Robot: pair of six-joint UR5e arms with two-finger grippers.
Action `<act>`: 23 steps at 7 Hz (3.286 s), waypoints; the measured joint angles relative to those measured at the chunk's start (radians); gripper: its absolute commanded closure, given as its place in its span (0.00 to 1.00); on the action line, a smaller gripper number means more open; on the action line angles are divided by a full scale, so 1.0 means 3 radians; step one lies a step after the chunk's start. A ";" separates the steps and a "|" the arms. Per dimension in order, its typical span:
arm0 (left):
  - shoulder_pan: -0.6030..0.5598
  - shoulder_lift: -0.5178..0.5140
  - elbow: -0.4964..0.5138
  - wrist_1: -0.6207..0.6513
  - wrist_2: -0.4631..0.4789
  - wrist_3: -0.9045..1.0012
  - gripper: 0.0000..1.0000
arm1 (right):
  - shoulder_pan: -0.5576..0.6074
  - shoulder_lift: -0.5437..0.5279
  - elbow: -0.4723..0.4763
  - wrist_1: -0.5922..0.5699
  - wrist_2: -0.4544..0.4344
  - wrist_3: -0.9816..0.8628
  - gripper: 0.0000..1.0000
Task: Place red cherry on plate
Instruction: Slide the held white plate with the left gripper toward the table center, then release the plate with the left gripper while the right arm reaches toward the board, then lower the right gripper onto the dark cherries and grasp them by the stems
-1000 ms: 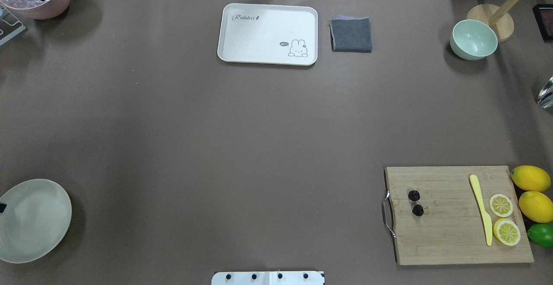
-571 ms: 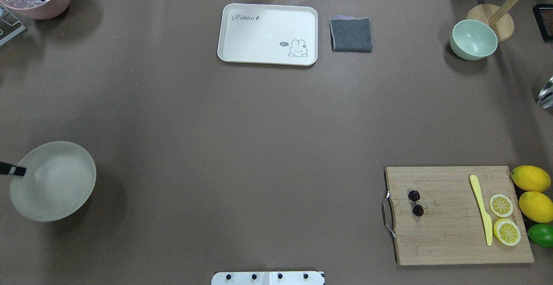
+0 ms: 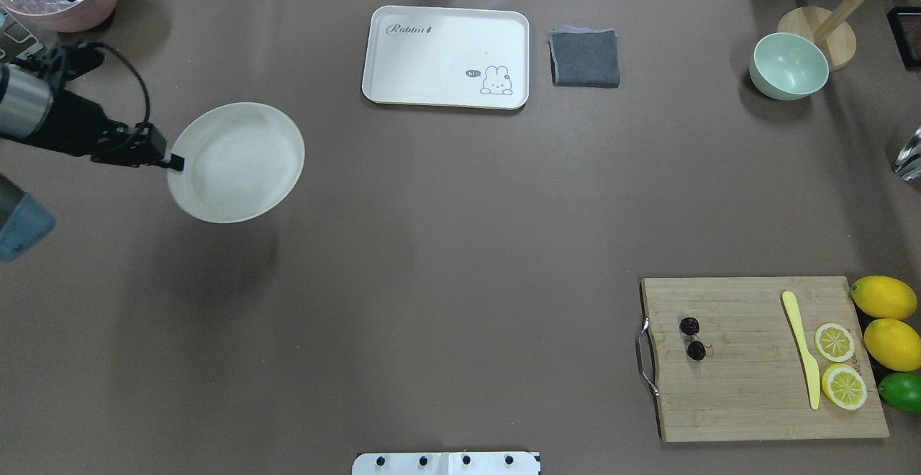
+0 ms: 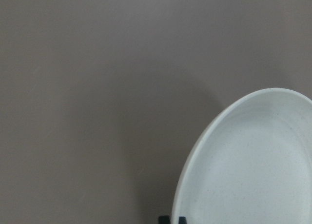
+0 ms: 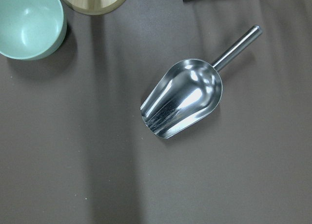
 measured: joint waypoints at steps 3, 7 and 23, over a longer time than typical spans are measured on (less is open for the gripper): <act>0.0837 -0.0615 -0.0085 0.0444 0.0950 -0.0625 1.00 | 0.0000 0.0002 -0.0007 0.0001 -0.0004 -0.0014 0.00; 0.1628 -0.0755 -0.0269 0.0877 0.1861 -0.0797 1.00 | -0.0005 -0.0006 -0.0020 -0.0001 0.0001 -0.0004 0.00; 0.0631 -0.0202 -0.0646 0.1326 0.1719 0.0698 0.02 | -0.3701 -0.0032 0.1236 0.1246 -0.1435 0.3740 0.00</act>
